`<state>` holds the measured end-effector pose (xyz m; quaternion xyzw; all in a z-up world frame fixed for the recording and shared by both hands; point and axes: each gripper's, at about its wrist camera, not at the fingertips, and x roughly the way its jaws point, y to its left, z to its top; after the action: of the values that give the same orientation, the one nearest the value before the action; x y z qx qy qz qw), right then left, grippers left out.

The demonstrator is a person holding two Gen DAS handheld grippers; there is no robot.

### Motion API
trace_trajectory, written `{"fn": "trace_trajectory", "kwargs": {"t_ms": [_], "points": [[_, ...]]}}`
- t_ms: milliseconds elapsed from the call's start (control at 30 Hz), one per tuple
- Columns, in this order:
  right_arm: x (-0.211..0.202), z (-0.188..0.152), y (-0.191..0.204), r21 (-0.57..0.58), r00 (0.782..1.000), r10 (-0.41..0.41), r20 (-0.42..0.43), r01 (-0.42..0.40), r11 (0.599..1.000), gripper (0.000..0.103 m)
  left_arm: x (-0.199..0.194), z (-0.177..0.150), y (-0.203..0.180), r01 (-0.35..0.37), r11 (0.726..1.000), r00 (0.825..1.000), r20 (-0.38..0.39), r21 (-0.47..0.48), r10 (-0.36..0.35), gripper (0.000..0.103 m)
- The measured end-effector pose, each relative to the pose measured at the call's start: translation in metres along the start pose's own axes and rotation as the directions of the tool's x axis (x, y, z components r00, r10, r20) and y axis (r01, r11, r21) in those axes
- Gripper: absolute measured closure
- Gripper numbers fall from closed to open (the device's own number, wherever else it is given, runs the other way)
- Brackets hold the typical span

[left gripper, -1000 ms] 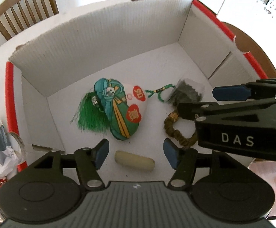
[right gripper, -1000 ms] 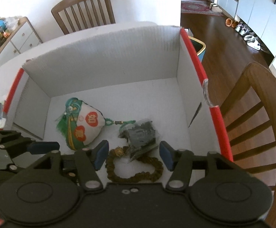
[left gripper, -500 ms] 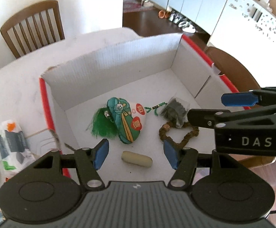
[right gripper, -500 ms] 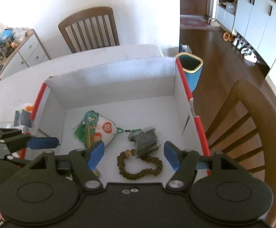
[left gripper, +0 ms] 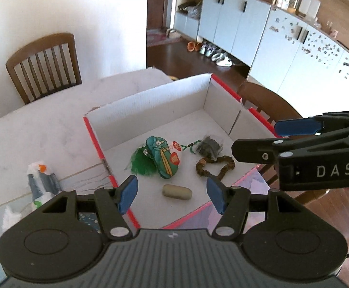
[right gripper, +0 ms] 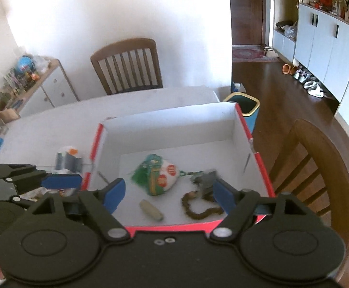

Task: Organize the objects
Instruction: 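Withdraw both tools from the shoebox back toward the table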

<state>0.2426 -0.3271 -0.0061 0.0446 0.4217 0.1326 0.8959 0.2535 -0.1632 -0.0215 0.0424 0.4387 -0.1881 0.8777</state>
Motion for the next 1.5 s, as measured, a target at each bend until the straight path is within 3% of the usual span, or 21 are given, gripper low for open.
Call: {"fn": "trace_trajectory", "kwargs": {"t_ms": [167,500,800,933,1267,1500], "points": [[-0.016,-0.011,0.018,0.021,0.999,0.001,0.035,-0.002,1.000,0.021,-0.025,-0.013,0.011,0.015,1.000,0.999,0.047,0.008,-0.015,0.039],[-0.033,-0.038,0.064,0.063,0.997,-0.006,0.075,0.001,0.998,0.007,-0.067,-0.045,0.049,0.013,1.000,0.993,0.119,-0.012,-0.011,0.019],[-0.037,-0.056,0.113,0.040,0.992,0.005,0.130,-0.010,0.999,0.001,-0.095,-0.075,0.108,-0.015,0.997,0.987,0.159,-0.077,0.027,0.010],[-0.031,-0.063,0.135,0.040,0.992,0.020,0.125,-0.026,0.999,0.001,-0.106,-0.089,0.141,-0.009,0.993,0.984,0.175,-0.121,0.030,0.000],[-0.008,-0.085,0.193,-0.037,0.997,0.037,0.074,-0.035,0.999,0.001,-0.122,-0.127,0.233,-0.109,0.970,0.968,0.199,-0.219,0.154,0.000],[0.018,-0.098,0.230,-0.077,0.998,0.047,0.031,-0.045,0.996,0.001,-0.107,-0.149,0.285,-0.183,0.951,0.958,0.172,-0.250,0.229,0.000]]}}
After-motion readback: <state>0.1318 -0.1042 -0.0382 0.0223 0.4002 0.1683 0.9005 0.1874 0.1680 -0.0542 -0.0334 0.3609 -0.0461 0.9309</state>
